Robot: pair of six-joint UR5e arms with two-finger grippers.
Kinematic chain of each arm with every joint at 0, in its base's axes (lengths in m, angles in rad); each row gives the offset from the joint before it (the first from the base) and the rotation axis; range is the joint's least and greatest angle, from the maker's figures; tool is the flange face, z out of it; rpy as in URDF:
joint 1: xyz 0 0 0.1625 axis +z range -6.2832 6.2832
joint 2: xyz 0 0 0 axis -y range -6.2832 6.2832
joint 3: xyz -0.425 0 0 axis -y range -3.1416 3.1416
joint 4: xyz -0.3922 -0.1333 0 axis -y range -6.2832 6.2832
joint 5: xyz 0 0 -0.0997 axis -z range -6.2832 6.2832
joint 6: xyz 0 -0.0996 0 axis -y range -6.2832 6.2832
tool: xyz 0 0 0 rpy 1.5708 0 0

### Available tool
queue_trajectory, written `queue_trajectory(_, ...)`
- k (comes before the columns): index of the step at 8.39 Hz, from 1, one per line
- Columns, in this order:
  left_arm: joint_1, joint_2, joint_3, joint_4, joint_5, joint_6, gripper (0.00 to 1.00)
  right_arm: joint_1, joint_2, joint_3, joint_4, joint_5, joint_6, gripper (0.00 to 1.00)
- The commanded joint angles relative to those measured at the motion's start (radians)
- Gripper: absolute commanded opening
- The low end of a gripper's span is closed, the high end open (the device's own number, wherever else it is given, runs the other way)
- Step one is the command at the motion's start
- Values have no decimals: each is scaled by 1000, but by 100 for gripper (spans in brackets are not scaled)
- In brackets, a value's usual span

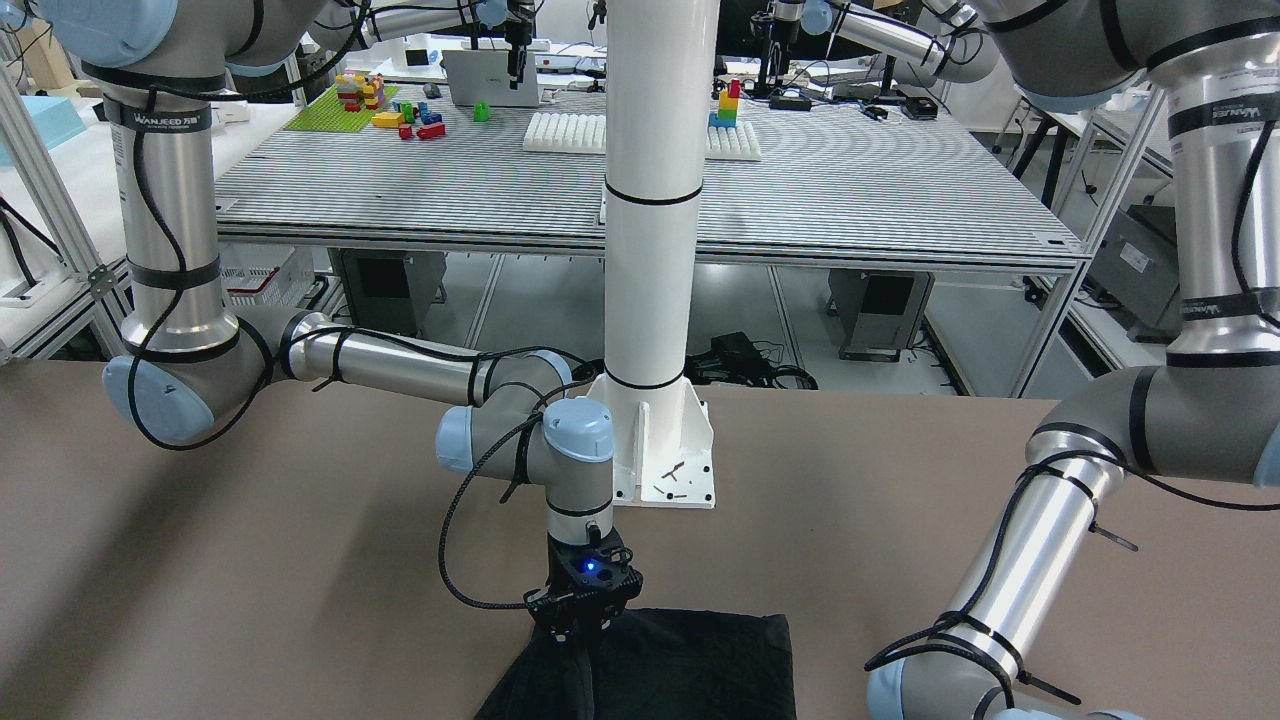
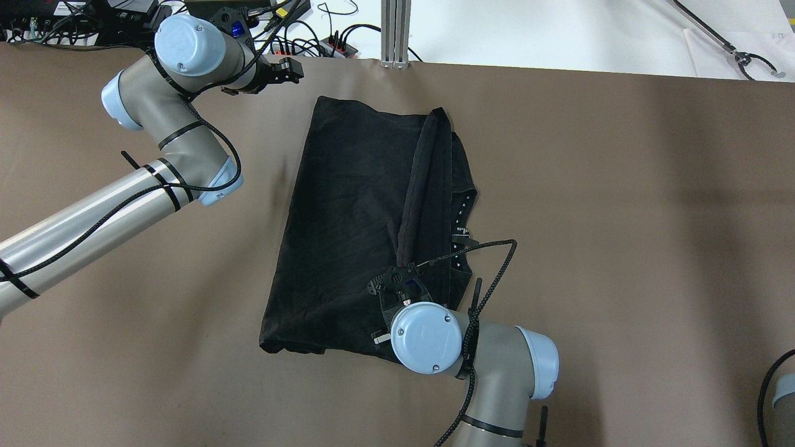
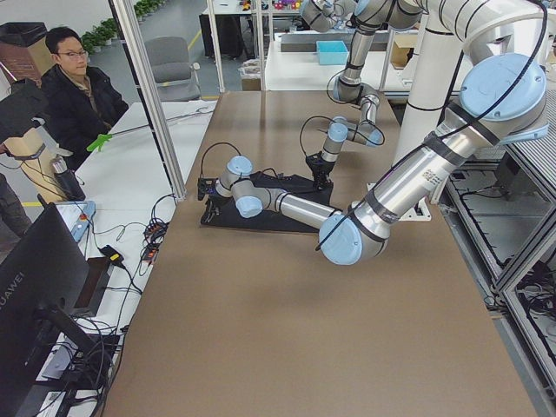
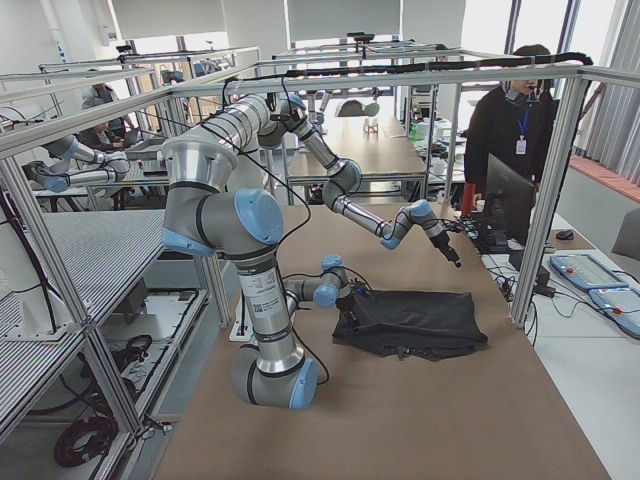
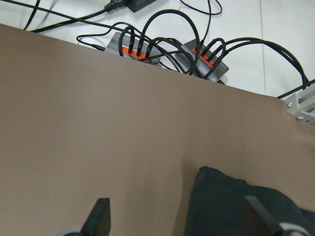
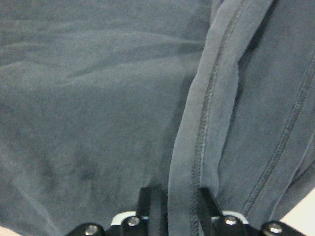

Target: Fold clothes

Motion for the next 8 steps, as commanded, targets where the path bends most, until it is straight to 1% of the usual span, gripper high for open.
queue_trajectory(1, 1, 2, 3, 1, 0, 3, 94, -2, -2, 2, 0, 0, -1, 0)
queue_trajectory(2, 1, 2, 3, 1, 0, 2, 94, -2, -11, 2, 2, 1, -1, 0)
queue_trajectory(4, 4, 11, 3, -1, 0, 3, 94, -2, -28, 37, 2, 3, -4, 0)
queue_trajectory(5, 6, 12, 3, -1, 0, 5, 94, -2, -48, 69, 0, 11, -4, 0)
queue_trajectory(8, 8, 14, 0, -4, 2, -3, 94, 4, -160, 173, 3, 12, -64, 0)
